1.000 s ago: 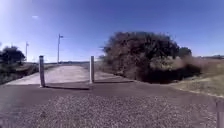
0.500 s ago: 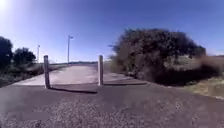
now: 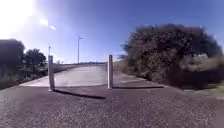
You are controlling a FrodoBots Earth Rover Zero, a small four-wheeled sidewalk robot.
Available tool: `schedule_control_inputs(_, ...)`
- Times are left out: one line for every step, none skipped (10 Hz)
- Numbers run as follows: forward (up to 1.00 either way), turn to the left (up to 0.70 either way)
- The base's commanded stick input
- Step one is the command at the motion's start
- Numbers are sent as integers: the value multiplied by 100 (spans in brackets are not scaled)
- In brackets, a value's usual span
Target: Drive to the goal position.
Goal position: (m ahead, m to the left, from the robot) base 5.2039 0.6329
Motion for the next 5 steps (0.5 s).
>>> schedule_control_inputs(70, 35)
schedule_control_inputs(70, 35)
schedule_control_inputs(70, 35)
schedule_control_inputs(70, 35)
schedule_control_inputs(70, 35)
